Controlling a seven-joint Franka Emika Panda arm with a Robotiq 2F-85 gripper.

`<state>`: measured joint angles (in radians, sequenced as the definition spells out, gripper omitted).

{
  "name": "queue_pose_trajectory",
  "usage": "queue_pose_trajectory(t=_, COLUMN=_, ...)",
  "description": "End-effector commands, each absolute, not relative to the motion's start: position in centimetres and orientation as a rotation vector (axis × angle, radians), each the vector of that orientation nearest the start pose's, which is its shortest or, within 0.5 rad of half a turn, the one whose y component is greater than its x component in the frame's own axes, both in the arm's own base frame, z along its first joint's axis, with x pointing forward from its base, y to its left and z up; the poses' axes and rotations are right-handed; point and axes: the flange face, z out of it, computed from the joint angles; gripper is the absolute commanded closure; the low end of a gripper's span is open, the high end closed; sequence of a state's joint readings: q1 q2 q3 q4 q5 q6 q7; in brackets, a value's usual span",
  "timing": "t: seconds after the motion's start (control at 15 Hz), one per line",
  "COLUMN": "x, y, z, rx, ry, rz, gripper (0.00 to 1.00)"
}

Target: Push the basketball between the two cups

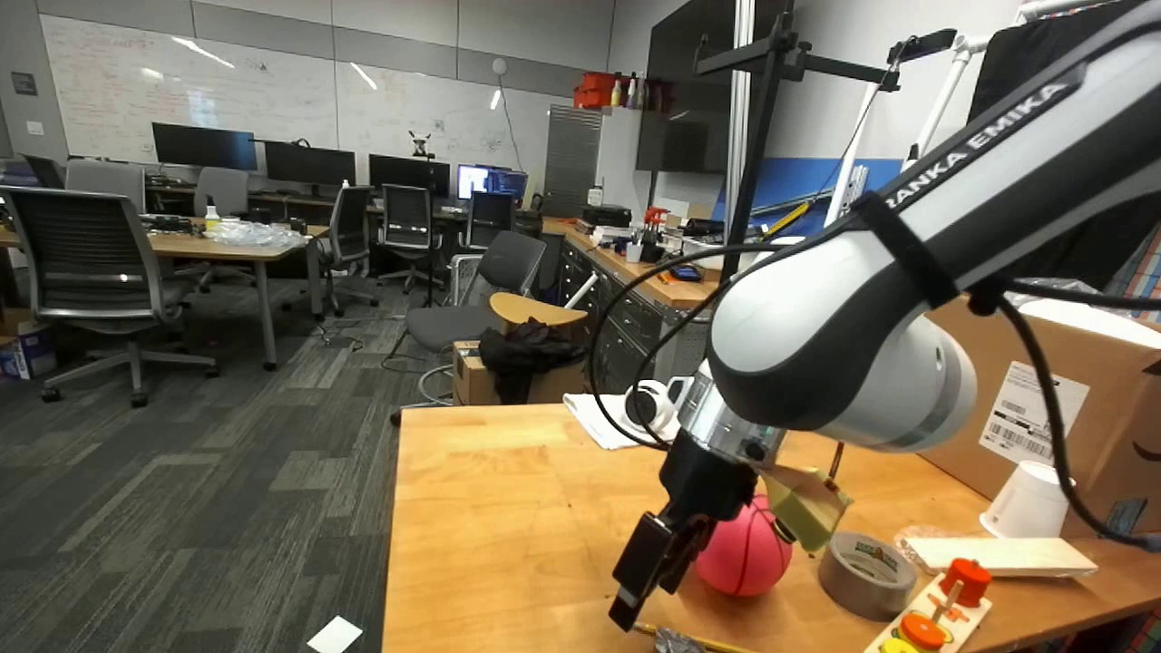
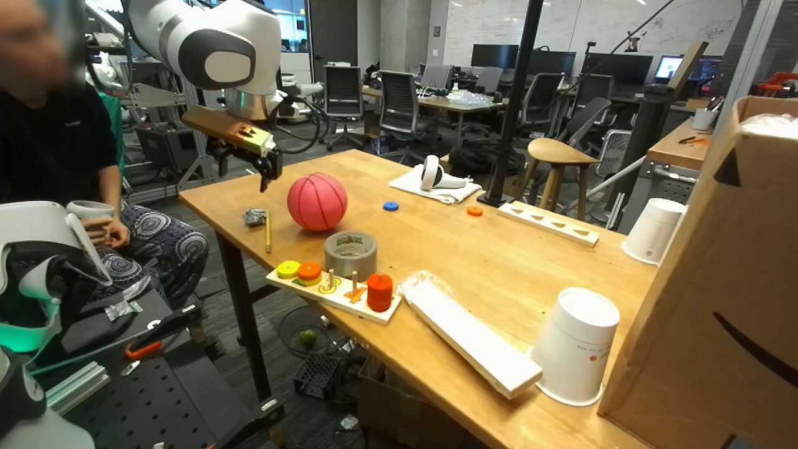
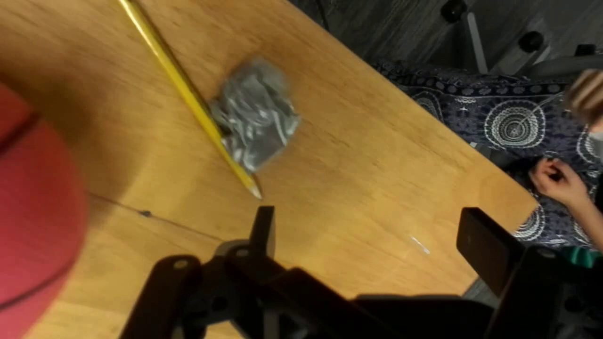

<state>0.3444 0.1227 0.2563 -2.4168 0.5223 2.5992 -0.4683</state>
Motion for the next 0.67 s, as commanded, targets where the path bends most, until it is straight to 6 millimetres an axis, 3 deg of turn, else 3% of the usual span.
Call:
queue_pose_trajectory(t=0.0, x=44.8, y=22.3, z=26.2, rx=-2.769, ry=-0.875, rz=-0.037, gripper=0.0)
queue_pose_trajectory(t=0.07, x=45.9, y=19.5, z=28.9, rx=-2.843, ry=-0.925, rz=-0.13, gripper=0.0)
queue_pose_trajectory(t=0.27, x=47.2, y=16.6, z=35.1, rx=-2.955, ry=-1.097, rz=-0.229, gripper=0.0)
queue_pose_trajectory(t=0.53, x=46.8, y=15.5, z=44.6, rx=-3.124, ry=-1.322, rz=-0.338, gripper=0.0)
queue_pose_trajectory(t=0.6, x=46.1, y=16.1, z=45.8, rx=-3.156, ry=-1.379, rz=-0.371, gripper=0.0)
